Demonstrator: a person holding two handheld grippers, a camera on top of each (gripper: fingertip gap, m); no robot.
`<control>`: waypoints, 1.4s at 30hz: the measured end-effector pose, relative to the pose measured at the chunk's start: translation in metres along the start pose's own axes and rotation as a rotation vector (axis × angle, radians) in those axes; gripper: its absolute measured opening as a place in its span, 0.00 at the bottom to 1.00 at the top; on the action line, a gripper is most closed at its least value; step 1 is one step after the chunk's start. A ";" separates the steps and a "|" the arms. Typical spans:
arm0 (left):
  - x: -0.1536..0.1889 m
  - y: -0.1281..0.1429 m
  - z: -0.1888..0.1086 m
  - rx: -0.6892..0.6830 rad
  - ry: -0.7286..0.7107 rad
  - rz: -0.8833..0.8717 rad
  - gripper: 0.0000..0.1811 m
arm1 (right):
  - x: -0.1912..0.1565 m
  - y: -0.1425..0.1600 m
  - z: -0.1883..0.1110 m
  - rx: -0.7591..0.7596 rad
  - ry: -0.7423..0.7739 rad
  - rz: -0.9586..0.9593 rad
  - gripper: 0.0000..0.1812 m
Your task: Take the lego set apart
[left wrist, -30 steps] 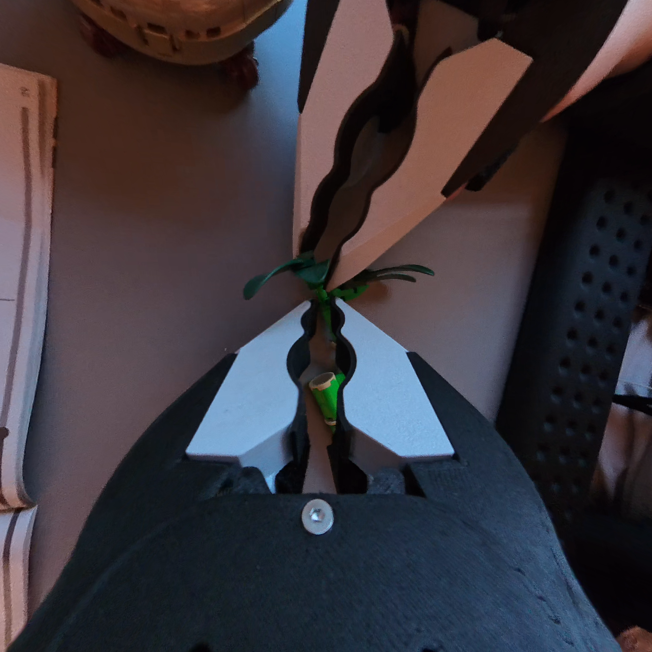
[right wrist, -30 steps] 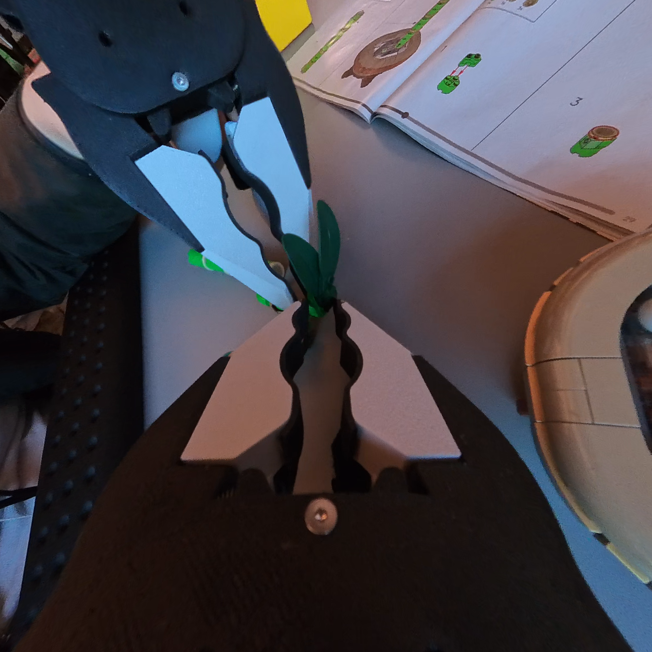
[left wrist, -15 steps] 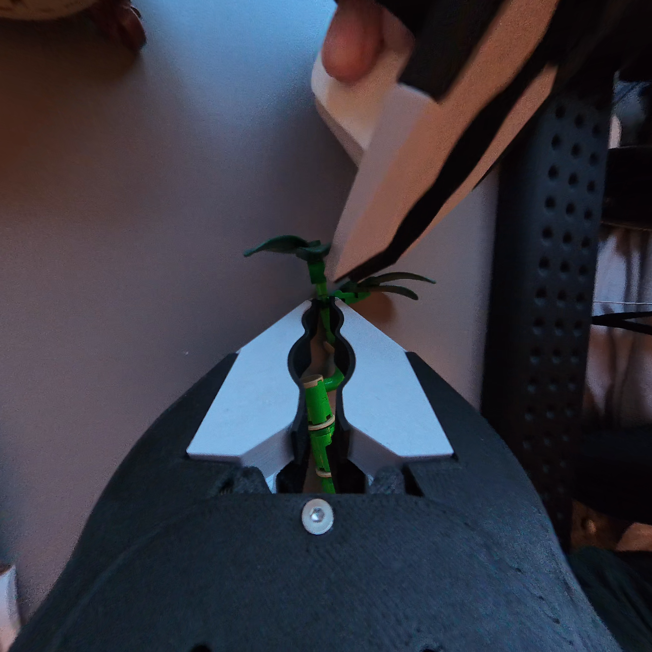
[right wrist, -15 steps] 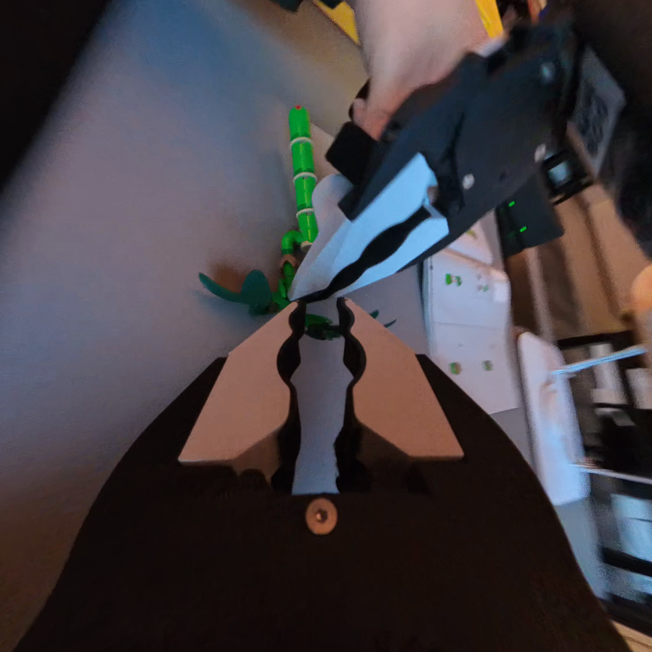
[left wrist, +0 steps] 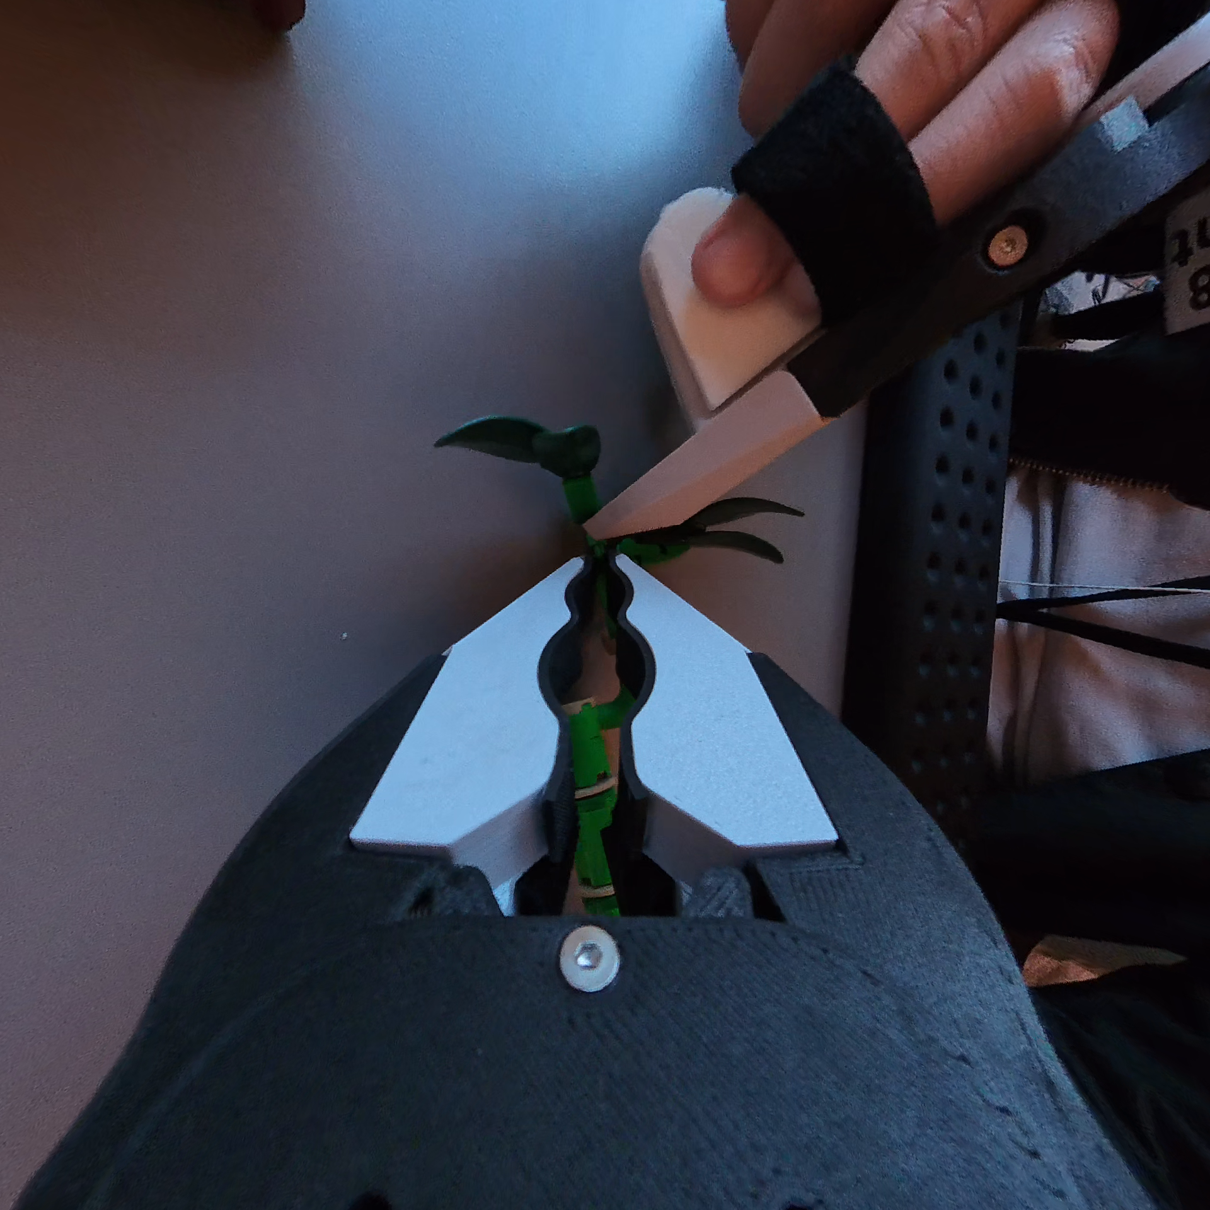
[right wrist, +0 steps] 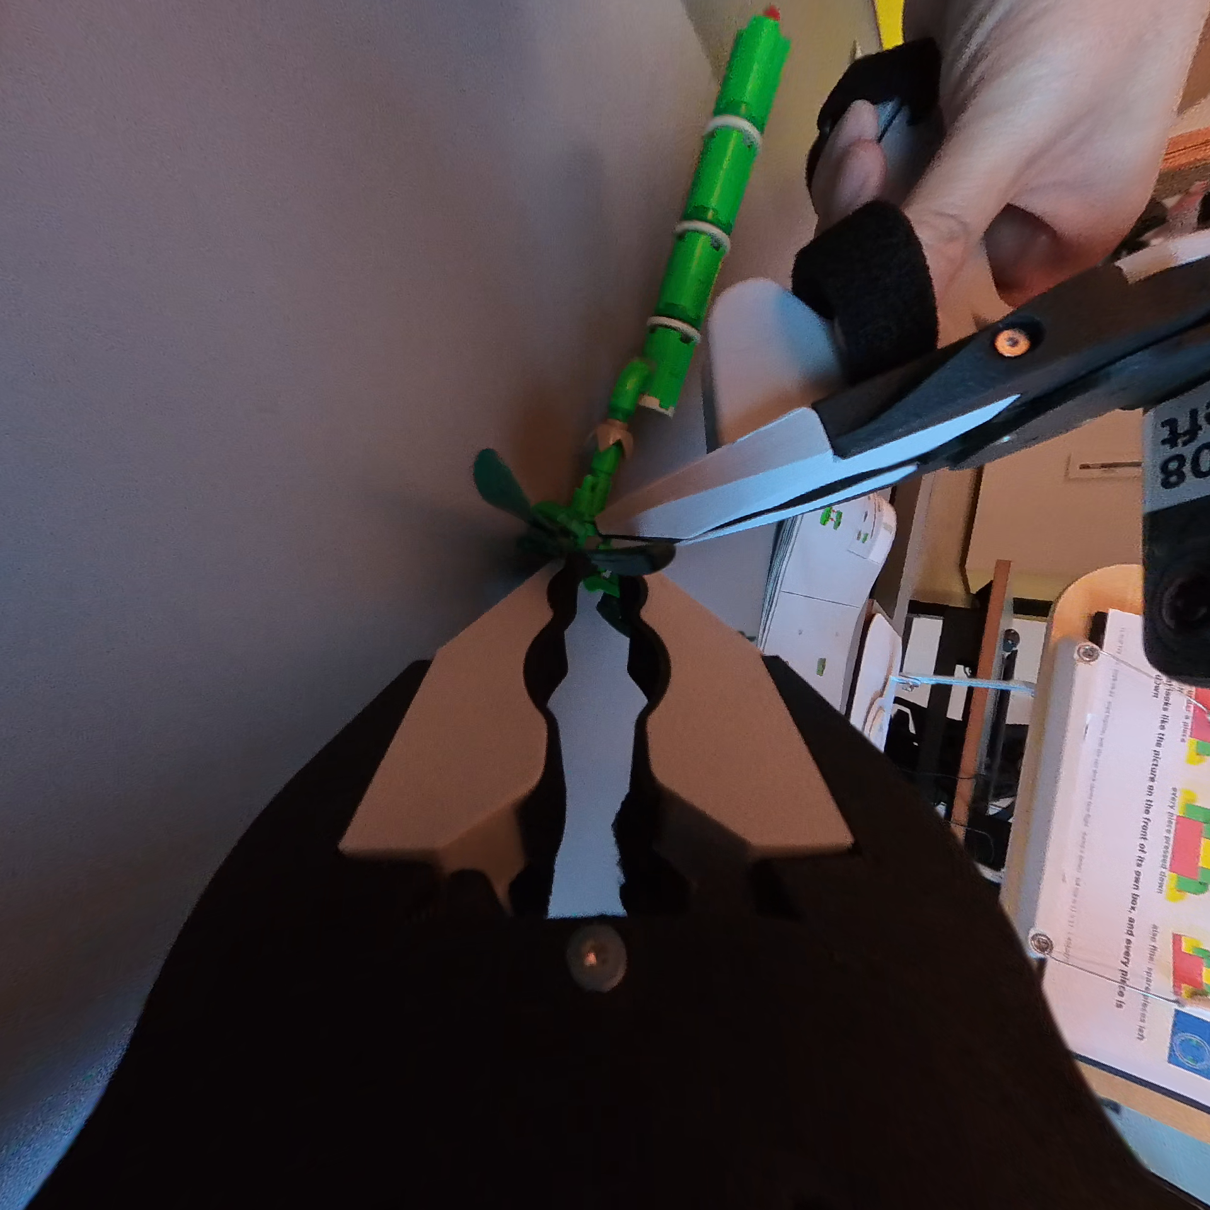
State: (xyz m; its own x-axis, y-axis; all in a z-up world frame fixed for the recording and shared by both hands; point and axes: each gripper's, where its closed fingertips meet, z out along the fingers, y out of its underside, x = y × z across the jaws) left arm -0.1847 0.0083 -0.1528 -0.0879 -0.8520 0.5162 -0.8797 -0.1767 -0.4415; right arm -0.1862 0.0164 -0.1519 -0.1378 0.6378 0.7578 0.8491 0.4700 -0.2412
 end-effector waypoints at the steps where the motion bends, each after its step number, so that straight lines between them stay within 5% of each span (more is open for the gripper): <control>1: 0.000 0.000 0.000 0.001 0.003 -0.001 0.00 | -0.001 0.000 -0.001 -0.002 -0.011 0.006 0.06; 42: 0.011 0.005 0.001 -0.009 0.129 -0.029 0.00 | -0.001 -0.006 0.001 -0.071 0.035 -0.129 0.06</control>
State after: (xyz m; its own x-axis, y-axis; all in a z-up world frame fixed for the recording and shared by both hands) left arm -0.1897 -0.0023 -0.1497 -0.1218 -0.7759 0.6190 -0.8868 -0.1951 -0.4190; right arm -0.1917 0.0136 -0.1515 -0.2314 0.5527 0.8006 0.8597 0.5014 -0.0977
